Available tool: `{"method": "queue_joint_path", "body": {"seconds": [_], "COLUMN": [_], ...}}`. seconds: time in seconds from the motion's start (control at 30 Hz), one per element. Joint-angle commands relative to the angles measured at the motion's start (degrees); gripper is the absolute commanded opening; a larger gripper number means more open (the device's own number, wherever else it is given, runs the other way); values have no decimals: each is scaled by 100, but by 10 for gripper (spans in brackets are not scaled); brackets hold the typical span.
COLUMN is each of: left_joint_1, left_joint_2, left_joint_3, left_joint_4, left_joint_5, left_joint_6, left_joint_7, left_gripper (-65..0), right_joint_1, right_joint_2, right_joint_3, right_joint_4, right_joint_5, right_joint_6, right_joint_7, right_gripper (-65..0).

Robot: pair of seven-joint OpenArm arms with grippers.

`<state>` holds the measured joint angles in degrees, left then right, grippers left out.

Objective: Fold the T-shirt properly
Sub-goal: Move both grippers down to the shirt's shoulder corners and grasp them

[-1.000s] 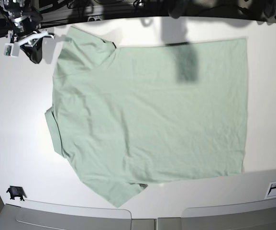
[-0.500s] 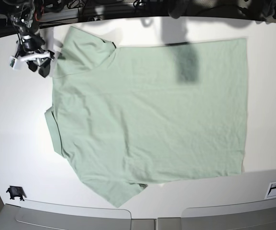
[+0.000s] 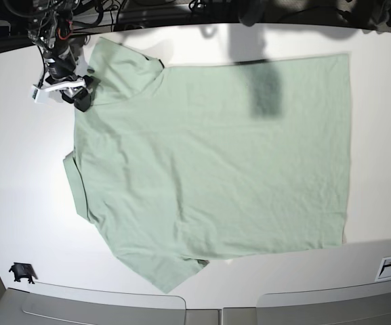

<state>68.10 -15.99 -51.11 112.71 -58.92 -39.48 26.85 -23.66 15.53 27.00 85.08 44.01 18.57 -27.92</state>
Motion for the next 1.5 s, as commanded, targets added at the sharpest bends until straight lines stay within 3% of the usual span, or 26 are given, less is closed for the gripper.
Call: {"method": "queue_joint_path", "body": {"seconds": [0.0, 0.07, 0.23, 0.3, 0.37, 0.4, 0.57, 0.67, 0.73, 1.0, 1.17, 1.47], "left_joint_1": [109, 109, 107, 96, -9, -94, -741, -1209, -1445, -1880, -2085, -2334], "left_joint_2": [11, 72, 157, 151, 155, 157, 184, 181, 181, 173, 70, 70], "left_joint_3": [-59, -59, -59, -59, -59, -59, -57, -57, -57, -26, -15, 179], "left_joint_4": [52, 52, 52, 52, 52, 52, 52, 20, -70, -1237, -1928, -2105], "left_joint_5": [-122, -122, -129, -140, -140, -140, -140, -131, -116, -17, -284, -269], "left_joint_6": [-52, -52, -52, -52, -52, -52, -52, 485, 570, 570, 564, 564], "left_joint_7": [-140, -140, -144, -157, -153, -146, 223, 662, 702, 704, 828, 872], "left_gripper": [-409, -409, -408, -409, -409, -409, -409, -408, -409, -408, -408, -395], "right_joint_1": [15, 37, 111, 129, 127, 129, 125, 129, 127, 127, 127, 127], "right_joint_2": [-9, -109, -205, -203, -210, -227, -267, -271, -269, -269, -267, -267], "right_joint_3": [11, -2, -4, -4, -4, -4, -4, -4, -4, -4, -4, -4], "right_joint_4": [48, 48, 48, 48, 48, 48, 48, 48, 48, 48, 48, 48], "right_joint_5": [120, 232, 256, 251, 249, 247, 249, 254, 254, 256, 275, 275], "right_joint_6": [149, 321, 326, 326, 328, 330, 356, 358, 369, 474, 546, 546], "right_joint_7": [-76, -87, -81, -85, -98, -136, -321, -319, -319, -317, -304, -304], "right_gripper": [-348, -348, -368, -469, -628, -650, -650, -650, -650, -650, -650, -650]}}
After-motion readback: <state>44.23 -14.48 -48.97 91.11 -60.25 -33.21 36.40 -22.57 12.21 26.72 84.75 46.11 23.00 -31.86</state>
